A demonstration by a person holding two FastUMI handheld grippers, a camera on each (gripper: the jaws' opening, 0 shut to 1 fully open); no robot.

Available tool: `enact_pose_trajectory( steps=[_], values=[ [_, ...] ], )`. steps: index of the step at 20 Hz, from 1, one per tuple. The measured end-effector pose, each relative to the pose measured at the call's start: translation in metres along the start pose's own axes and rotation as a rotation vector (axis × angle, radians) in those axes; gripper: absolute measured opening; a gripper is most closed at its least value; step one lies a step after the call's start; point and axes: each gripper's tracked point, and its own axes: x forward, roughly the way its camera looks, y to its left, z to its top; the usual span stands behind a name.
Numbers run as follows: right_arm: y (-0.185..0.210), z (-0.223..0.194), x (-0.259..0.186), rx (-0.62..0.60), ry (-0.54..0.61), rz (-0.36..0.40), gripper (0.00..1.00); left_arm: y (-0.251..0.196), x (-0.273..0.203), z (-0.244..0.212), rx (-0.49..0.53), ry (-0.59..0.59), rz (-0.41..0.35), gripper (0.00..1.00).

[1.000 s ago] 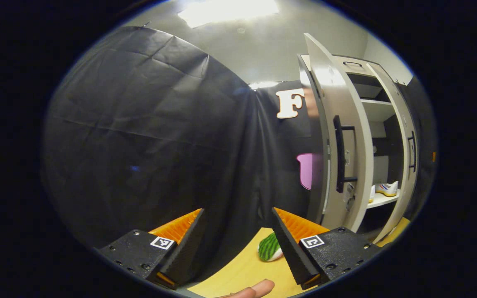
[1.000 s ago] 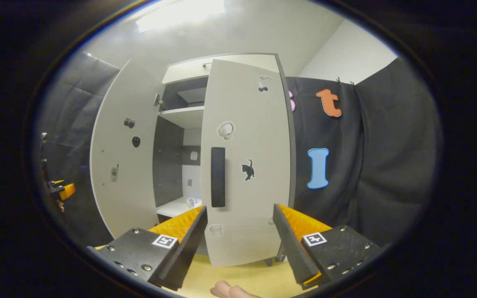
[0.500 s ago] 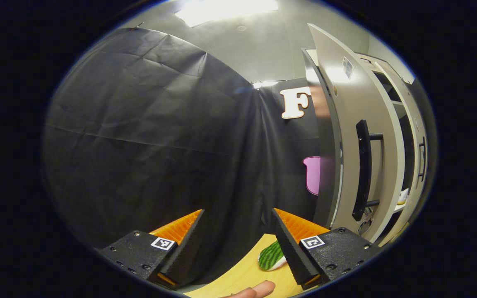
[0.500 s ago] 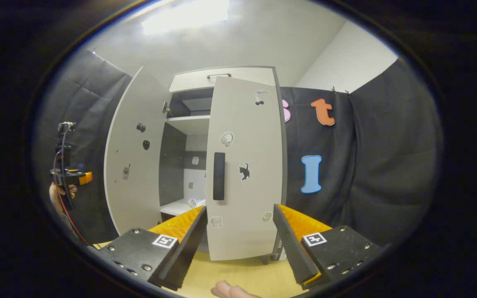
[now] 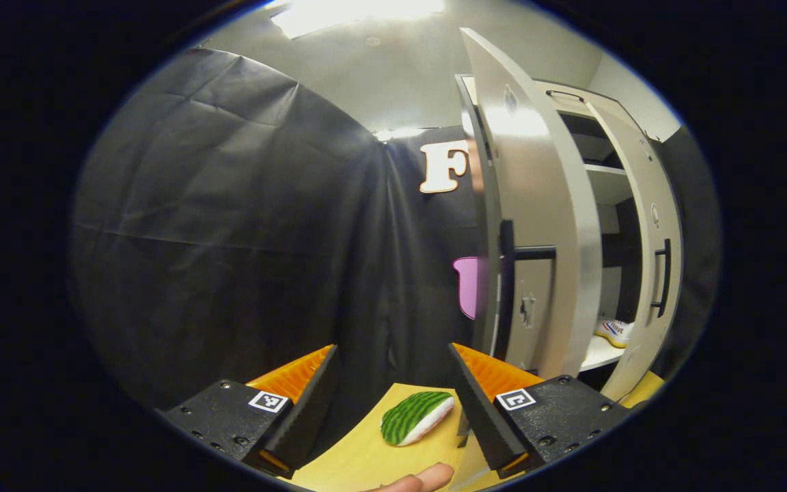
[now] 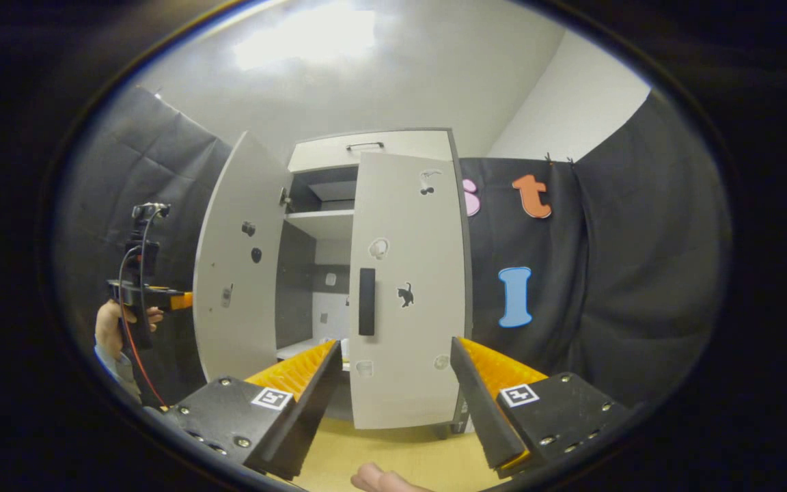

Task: Grab one shoe with the right hand and put it into the shoe cabinet, grab the other shoe with the left hand and put it into the shoe cabinet; then close the right door with the right hand and the left door with the left hand.

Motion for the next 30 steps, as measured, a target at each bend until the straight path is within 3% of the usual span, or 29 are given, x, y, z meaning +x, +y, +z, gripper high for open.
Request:
enact_pose_trajectory(
  steps=[8,13,14,15,17,18,21,22,27,29,30],
  values=[
    [-0.013,-0.002,-0.010,0.027,-0.005,-0.007,0.94,-0.004,-0.010,0.013,0.002,-0.020,0.039,0.88],
    [-0.016,0.000,-0.016,0.031,-0.016,-0.006,0.94,-0.006,-0.011,0.012,-0.006,-0.014,0.055,0.89],
    [-0.016,0.000,-0.016,0.030,-0.016,-0.006,0.94,-0.007,-0.011,0.012,-0.004,-0.013,0.055,0.85],
    [-0.016,0.000,-0.017,0.030,-0.017,-0.007,0.94,-0.007,-0.010,0.011,-0.004,-0.012,0.052,0.89],
    [-0.016,0.000,-0.017,0.031,-0.015,-0.007,0.94,-0.008,-0.010,0.012,-0.008,-0.013,0.045,0.89],
    [-0.015,0.000,-0.017,0.033,-0.016,-0.005,0.95,-0.007,-0.010,0.012,-0.005,-0.011,0.041,0.84],
    [-0.012,0.001,-0.017,0.030,-0.018,0.001,0.95,-0.009,-0.010,0.013,0.002,-0.010,0.027,0.89],
    [-0.011,0.001,-0.017,0.028,-0.019,0.002,0.94,-0.009,-0.010,0.013,0.004,-0.007,0.024,0.84],
    [-0.004,-0.001,-0.014,0.025,-0.014,0.013,0.94,-0.016,-0.008,0.012,-0.006,-0.009,-0.043,0.94],
    [-0.003,-0.003,-0.014,0.028,-0.009,0.015,0.94,-0.018,-0.008,0.010,-0.009,-0.003,-0.055,0.84],
    [-0.003,-0.003,-0.014,0.030,-0.009,0.015,0.94,-0.016,-0.008,0.010,-0.010,-0.006,-0.051,0.93]
  ],
)
